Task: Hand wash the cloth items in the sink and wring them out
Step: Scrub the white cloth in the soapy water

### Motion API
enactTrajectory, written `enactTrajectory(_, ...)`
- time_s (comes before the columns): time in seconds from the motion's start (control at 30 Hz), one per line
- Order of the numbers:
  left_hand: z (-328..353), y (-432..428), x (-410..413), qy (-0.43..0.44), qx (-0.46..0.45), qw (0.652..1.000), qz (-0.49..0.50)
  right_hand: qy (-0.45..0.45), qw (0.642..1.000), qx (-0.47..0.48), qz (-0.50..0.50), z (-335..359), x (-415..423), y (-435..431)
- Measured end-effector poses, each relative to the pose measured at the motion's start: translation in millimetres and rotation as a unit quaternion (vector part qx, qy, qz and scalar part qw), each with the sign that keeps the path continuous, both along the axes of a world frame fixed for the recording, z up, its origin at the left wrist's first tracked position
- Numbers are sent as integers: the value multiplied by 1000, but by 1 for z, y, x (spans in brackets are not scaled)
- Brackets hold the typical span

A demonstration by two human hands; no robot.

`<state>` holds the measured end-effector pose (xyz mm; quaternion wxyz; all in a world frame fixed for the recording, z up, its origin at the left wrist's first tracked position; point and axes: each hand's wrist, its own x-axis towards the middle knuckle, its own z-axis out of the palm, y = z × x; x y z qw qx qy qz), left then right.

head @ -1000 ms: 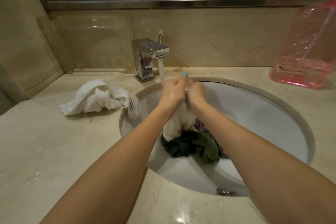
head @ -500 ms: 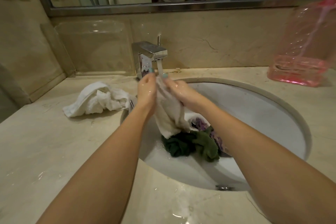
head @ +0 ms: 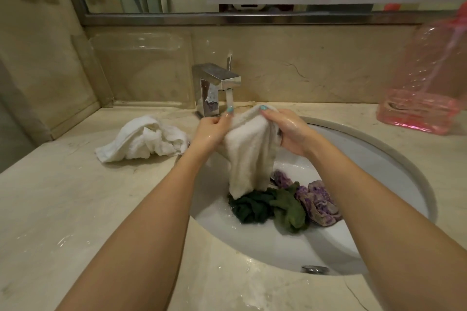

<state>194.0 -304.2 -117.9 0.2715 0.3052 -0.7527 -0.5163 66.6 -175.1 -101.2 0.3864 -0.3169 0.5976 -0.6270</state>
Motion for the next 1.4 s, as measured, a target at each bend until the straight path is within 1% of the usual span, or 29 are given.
enactTrajectory(0.1, 2, 3, 8, -87, 5, 992, -86, 2, 997, -20, -69, 4, 1, -3)
enactTrajectory(0.17, 1, 2, 12, -125, 27, 981, -145, -26, 991, -47, -125, 9, 0, -4)
enactTrajectory(0.2, 1, 2, 14, -122, 47, 976, -172, -58, 985, -69, -145, 13, -2, -4)
enactTrajectory(0.27, 0, 2, 14, -87, 98, 970, -205, -118, 972, -118, -164, 18, -7, -2)
enactTrajectory(0.33, 1, 4, 13, -34, 128, 972, -193, -123, 973, -120, -156, 15, -8, -1)
enactTrajectory(0.37, 2, 6, 11, -7, 131, 976, -174, -87, 982, -93, -139, 11, -8, -2)
enactTrajectory(0.43, 3, 6, 7, 26, 112, 986, -117, 42, 997, 9, -68, -1, -5, -2)
enactTrajectory(0.47, 2, 5, 4, 36, 93, 991, -86, 100, 992, 70, -11, -6, -4, -1)
enactTrajectory(0.53, 0, 2, 0, 60, 41, 997, -40, 165, 967, 168, 100, -11, -2, 0)
enactTrajectory(0.57, 0, -1, -2, 73, 17, 997, -20, 182, 955, 194, 132, -12, -1, 0)
enactTrajectory(0.6, -1, -3, -3, 85, 1, 996, -2, 189, 950, 202, 143, -11, -1, 1)
enactTrajectory(0.63, -1, -5, -3, 94, -5, 995, 11, 177, 956, 187, 139, -11, -1, 2)
enactTrajectory(0.67, 0, -6, -3, 99, 0, 995, 21, 141, 970, 155, 125, -11, -2, 2)
enactTrajectory(0.73, 0, -7, -2, 83, 12, 996, 31, 25, 994, 60, 86, -8, -3, 3)
enactTrajectory(0.77, 0, -7, -1, 52, 9, 998, 24, -16, 997, 17, 68, -7, -4, 3)
enactTrajectory(0.8, 0, -5, 2, 0, 2, 1000, 4, -36, 998, -13, 47, -5, -5, 3)
enactTrajectory(0.87, -1, -1, 8, -103, 5, 993, -65, -51, 997, -53, -8, -1, -6, 1)
enactTrajectory(0.9, -1, -1, 11, -126, 26, 987, -94, -59, 995, -72, -39, -1, -7, 0)
enactTrajectory(0.93, -1, -1, 12, -124, 53, 984, -119, -70, 991, -89, -64, 0, -7, -1)
enactTrajectory(0.97, -1, -3, 12, -90, 93, 982, -138, -78, 988, -102, -84, 0, -9, -1)
enactTrajectory(1.0, -1, -4, 10, -38, 144, 979, -142, -81, 986, -107, -100, 1, -8, -2)
enactTrajectory(1.03, -1, -4, 8, 18, 194, 973, -126, -75, 986, -100, -112, 1, -6, -4)
enactTrajectory(1.07, -2, -4, 4, 64, 216, 969, -101, -66, 987, -85, -118, 0, -2, -7)
enactTrajectory(1.13, -3, 0, -7, 106, 185, 975, -61, -33, 994, -49, -92, -2, 14, -16)
enactTrajectory(1.2, -4, 9, -15, 116, 143, 982, -34, 35, 998, -5, -54, -7, 34, -26)
enactTrajectory(1.23, -4, 11, -18, 113, 138, 984, -9, 77, 996, 18, -51, -7, 44, -32)
enactTrajectory(1.33, -6, 8, -21, 104, 146, 982, 54, 192, 973, 70, -104, -5, 63, -43)
enactTrajectory(1.37, -7, 9, -21, 99, 134, 984, 56, 203, 970, 80, -111, -6, 63, -46)
enactTrajectory(1.4, -8, 14, -21, 92, 122, 987, 58, 192, 970, 85, -121, -6, 62, -49)
